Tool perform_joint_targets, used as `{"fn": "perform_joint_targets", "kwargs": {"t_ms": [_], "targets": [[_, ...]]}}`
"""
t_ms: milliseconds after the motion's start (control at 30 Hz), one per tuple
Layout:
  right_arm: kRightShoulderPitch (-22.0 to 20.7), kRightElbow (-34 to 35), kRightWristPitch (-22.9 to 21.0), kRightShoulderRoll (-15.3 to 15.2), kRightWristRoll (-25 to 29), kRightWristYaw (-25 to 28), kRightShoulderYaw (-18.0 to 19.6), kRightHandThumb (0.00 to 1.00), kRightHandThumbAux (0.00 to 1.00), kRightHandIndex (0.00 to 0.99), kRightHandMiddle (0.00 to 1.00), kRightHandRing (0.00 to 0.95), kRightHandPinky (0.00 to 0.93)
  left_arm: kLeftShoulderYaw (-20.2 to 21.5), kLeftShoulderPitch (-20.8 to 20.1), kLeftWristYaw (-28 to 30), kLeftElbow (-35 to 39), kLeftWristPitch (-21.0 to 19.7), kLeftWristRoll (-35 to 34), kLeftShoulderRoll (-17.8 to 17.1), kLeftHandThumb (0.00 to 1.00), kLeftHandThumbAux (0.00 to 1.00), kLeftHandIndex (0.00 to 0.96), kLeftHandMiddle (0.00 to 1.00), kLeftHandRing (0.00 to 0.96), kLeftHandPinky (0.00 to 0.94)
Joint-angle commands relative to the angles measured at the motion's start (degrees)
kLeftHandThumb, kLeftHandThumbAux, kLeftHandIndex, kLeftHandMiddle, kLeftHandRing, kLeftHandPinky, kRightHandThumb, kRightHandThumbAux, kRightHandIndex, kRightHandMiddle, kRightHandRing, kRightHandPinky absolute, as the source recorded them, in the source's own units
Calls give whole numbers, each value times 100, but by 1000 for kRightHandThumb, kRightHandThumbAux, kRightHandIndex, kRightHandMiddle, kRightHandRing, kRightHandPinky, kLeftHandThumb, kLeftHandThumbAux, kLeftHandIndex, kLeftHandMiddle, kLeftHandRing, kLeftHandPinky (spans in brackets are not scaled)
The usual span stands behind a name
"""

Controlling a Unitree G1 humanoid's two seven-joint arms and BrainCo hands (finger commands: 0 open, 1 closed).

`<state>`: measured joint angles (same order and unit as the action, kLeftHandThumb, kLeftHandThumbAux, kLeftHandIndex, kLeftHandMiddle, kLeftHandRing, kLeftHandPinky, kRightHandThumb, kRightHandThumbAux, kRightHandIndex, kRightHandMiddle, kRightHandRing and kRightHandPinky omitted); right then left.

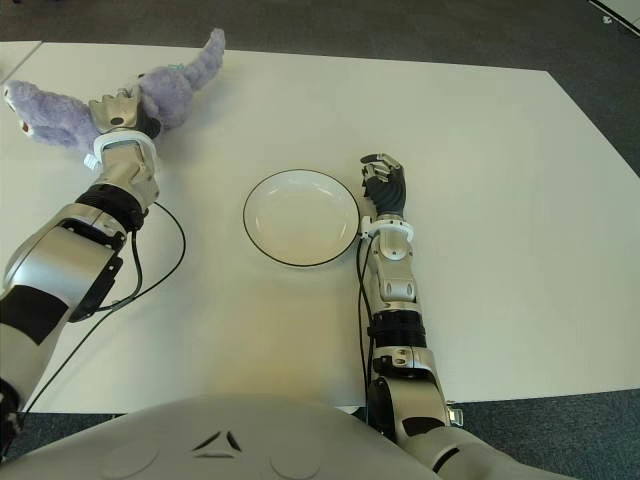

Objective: Put the doll into the plate.

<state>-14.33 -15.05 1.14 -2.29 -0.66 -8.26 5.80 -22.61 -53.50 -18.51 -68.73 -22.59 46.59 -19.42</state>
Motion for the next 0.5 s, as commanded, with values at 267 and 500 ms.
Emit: {"fn": "perform_joint_targets", "kwargs": {"t_ms": [267,500], "targets": [[523,-197,-256,38,51,60,44,710,714,442,772,786,725,354,578,-216,-25,1669,-863,69,993,651,531,386,464,547],[537,-154,-291,34,69,49,56,710,714,442,770,782,734,464,628,-293,-60,2236,-1096,56,999,667,662,404,424,527]]}}
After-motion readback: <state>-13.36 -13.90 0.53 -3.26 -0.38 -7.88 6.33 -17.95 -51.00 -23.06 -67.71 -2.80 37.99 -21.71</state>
